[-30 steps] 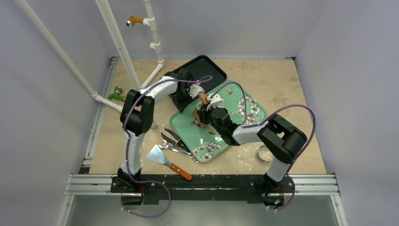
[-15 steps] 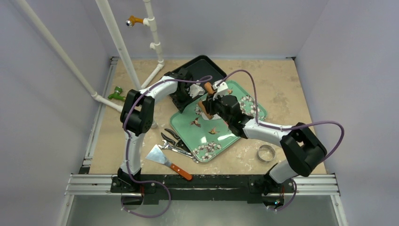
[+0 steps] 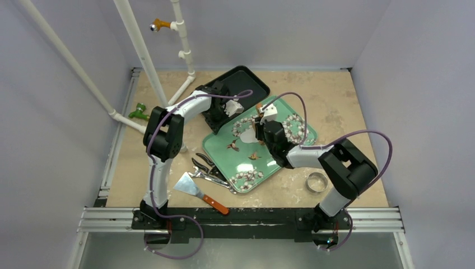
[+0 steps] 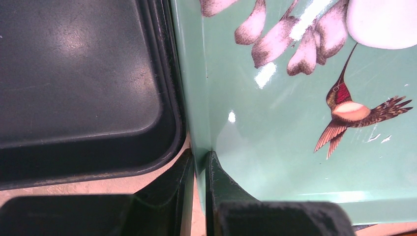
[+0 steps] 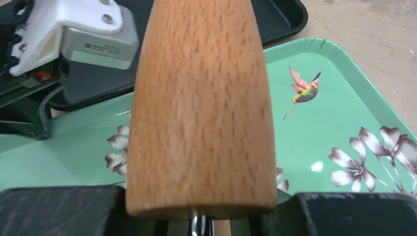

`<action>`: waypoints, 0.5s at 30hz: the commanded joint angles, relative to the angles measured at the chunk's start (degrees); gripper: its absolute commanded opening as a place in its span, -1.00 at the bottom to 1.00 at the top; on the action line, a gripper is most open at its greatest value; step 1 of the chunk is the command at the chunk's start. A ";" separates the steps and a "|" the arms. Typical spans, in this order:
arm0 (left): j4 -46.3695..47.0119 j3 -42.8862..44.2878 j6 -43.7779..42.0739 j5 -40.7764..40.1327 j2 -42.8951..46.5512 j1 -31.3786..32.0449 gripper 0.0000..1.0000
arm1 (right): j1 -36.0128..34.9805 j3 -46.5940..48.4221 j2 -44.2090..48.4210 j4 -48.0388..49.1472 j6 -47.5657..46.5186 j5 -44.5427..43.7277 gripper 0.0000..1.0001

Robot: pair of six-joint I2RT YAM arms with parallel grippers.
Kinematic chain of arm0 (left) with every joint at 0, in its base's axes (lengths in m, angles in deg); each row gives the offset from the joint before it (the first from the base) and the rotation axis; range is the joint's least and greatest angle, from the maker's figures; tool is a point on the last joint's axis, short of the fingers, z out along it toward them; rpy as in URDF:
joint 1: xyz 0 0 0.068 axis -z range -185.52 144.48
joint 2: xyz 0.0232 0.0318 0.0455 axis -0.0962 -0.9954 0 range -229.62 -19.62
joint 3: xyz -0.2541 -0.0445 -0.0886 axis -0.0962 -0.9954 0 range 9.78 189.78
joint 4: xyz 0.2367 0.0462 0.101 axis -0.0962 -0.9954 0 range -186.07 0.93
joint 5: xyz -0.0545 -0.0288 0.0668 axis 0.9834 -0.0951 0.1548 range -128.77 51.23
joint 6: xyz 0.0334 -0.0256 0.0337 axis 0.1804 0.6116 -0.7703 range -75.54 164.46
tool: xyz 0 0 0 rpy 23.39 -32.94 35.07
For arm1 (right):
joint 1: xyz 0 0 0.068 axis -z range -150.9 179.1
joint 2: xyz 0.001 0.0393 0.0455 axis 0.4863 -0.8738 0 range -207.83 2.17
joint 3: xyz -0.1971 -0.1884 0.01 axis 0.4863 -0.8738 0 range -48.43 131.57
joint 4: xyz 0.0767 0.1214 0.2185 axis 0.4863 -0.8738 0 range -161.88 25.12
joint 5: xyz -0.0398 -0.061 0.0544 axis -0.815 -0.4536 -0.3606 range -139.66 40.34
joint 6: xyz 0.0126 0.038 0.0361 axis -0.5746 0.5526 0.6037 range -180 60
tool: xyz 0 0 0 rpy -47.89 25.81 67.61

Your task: Roll out the dumpling wrappers from the dough

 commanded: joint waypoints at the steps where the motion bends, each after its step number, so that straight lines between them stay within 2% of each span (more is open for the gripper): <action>1: -2.19 -0.28 -3.36 -3.55 -2.17 -1.22 -1.00 | -4.39 -3.94 -4.35 -0.80 2.02 -1.98 -1.00; 7: -2.12 -0.24 -3.43 -3.55 -2.21 -1.23 -1.00 | -7.43 -8.74 -5.16 0.84 7.69 -1.56 -1.00; 15: -2.12 -0.32 -3.42 -3.47 -2.12 -1.24 -1.00 | -8.62 -7.53 -7.53 0.47 8.79 1.36 -1.00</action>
